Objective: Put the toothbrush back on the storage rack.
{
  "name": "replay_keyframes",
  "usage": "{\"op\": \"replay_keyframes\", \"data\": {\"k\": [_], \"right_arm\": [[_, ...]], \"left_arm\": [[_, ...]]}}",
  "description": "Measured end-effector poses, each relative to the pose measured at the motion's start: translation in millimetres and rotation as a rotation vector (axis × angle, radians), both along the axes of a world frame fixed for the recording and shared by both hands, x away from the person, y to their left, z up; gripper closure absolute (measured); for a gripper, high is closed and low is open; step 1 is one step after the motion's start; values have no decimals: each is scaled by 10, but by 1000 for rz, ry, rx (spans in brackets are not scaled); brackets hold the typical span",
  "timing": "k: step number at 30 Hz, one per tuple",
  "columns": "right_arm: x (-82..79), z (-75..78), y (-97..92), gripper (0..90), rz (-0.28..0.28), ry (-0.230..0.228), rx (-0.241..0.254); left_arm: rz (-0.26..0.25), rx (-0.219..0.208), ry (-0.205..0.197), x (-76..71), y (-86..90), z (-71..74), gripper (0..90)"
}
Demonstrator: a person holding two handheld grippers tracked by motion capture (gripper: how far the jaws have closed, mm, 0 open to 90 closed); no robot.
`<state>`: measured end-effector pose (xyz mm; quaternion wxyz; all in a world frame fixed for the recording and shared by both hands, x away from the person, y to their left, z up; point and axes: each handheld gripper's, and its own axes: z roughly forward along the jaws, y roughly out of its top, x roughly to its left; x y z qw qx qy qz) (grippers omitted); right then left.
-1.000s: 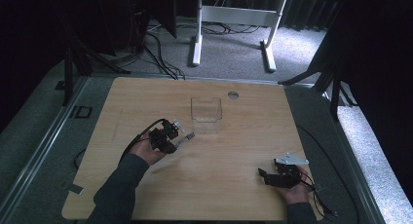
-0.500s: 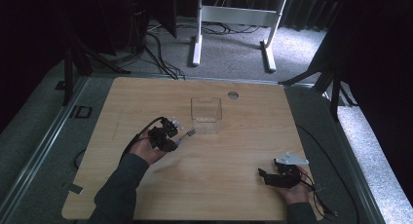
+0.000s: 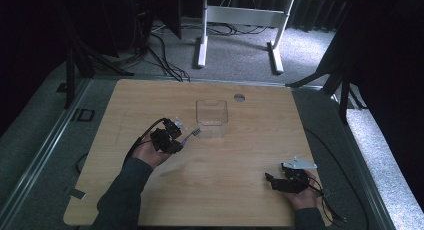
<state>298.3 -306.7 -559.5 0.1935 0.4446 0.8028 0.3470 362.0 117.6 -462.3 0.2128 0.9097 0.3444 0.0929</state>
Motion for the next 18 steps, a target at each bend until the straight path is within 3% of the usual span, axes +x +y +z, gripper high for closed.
{"op": "replay_keyframes", "data": {"k": [18], "right_arm": [[0,0,0,208,0,0,0]], "left_arm": [[22,-35,-31,-8,43,63,819]]}}
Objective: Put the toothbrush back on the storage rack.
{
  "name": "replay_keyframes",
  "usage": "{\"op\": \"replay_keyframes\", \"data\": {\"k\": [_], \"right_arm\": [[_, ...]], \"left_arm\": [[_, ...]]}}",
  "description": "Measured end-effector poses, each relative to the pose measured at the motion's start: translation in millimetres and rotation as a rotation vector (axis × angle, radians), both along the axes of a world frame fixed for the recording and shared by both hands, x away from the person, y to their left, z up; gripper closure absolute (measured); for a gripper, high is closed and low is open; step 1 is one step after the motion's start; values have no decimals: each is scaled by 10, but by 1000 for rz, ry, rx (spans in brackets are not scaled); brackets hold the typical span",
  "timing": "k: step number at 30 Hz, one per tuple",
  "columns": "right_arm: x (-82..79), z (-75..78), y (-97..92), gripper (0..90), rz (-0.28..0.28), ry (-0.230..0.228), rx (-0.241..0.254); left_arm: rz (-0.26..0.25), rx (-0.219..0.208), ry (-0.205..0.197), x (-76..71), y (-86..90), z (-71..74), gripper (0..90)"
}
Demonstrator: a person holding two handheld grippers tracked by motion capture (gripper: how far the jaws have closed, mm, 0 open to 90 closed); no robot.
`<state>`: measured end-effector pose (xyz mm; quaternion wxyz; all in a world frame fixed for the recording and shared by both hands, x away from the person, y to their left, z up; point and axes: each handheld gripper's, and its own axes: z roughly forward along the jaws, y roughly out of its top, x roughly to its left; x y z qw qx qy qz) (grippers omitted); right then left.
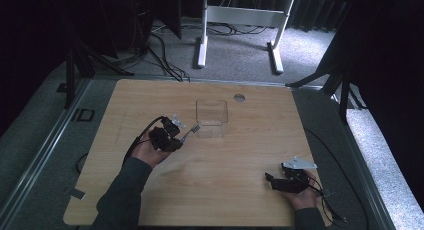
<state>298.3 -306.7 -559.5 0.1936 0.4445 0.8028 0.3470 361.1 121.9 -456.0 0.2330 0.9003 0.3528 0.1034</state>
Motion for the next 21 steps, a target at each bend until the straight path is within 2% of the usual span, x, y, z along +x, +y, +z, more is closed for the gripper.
{"op": "replay_keyframes", "data": {"k": [21], "right_arm": [[0,0,0,207,0,0,0]], "left_arm": [[28,-29,-46,-6,30,53,819]]}}
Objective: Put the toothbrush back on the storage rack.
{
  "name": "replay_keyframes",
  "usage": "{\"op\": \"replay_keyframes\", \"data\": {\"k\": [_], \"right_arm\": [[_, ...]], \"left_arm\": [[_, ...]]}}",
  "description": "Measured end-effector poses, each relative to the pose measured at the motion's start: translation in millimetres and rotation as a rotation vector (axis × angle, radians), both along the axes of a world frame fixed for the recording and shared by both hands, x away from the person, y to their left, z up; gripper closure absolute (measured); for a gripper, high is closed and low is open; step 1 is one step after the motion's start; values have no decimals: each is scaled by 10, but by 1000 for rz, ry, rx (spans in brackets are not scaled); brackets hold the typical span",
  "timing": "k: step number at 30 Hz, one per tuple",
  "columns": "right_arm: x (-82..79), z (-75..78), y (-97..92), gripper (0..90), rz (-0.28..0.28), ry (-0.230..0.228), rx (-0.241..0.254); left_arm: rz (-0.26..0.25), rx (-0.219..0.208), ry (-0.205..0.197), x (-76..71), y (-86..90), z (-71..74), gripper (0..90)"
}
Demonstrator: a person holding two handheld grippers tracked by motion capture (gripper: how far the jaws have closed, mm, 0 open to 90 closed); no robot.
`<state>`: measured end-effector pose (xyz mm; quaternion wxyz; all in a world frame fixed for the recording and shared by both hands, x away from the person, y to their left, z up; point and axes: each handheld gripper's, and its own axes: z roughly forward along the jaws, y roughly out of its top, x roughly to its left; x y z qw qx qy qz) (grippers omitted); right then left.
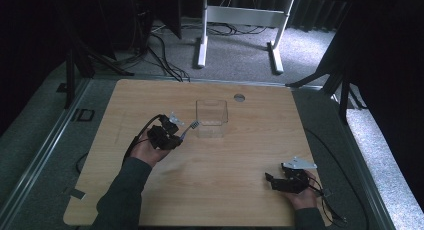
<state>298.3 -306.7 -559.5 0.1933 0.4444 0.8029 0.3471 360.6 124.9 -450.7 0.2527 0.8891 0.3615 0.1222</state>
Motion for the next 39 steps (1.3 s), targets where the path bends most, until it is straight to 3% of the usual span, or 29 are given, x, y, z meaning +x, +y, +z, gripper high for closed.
{"op": "replay_keyframes", "data": {"k": [16,30,39], "right_arm": [[0,0,0,208,0,0,0],[0,0,0,207,0,0,0],[1,0,0,207,0,0,0]], "left_arm": [[21,-57,-41,-12,16,61,819],[20,-87,-111,-45,16,112,819],[25,-108,-124,-40,18,125,819]]}}
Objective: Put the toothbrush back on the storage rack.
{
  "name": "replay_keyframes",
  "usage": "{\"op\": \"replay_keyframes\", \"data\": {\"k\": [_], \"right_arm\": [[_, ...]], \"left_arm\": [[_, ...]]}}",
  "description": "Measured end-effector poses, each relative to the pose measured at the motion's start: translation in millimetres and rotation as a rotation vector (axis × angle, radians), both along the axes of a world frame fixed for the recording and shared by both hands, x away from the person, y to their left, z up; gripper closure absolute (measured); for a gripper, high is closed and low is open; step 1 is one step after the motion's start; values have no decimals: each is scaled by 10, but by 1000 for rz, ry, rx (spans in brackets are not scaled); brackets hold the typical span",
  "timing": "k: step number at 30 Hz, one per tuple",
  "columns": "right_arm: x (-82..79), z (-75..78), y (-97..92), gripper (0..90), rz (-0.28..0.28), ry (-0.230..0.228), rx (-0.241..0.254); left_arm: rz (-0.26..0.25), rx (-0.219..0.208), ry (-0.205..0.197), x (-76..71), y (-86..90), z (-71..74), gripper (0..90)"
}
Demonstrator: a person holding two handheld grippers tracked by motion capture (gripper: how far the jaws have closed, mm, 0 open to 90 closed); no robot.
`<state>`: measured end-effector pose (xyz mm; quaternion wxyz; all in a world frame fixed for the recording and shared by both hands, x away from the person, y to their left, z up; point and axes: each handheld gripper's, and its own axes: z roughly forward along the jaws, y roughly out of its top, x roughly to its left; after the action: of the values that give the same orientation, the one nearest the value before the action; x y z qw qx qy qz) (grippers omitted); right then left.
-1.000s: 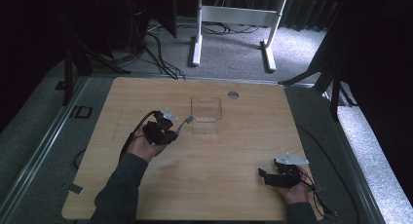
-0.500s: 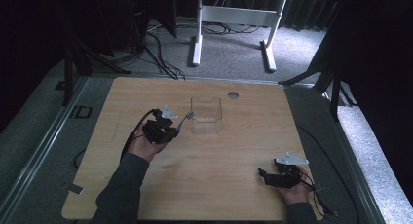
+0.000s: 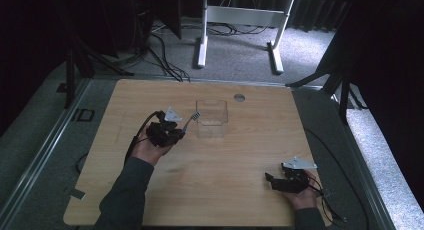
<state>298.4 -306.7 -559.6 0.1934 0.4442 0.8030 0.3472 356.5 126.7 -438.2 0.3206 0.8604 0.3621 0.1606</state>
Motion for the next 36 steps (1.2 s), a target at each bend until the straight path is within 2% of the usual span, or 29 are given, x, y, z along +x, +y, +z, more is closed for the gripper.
{"op": "replay_keyframes", "data": {"k": [22,36], "right_arm": [[0,0,0,207,0,0,0],[1,0,0,207,1,0,0]], "left_arm": [[-1,-68,-41,17,0,24,819],[16,-122,-61,37,26,34,819]]}}
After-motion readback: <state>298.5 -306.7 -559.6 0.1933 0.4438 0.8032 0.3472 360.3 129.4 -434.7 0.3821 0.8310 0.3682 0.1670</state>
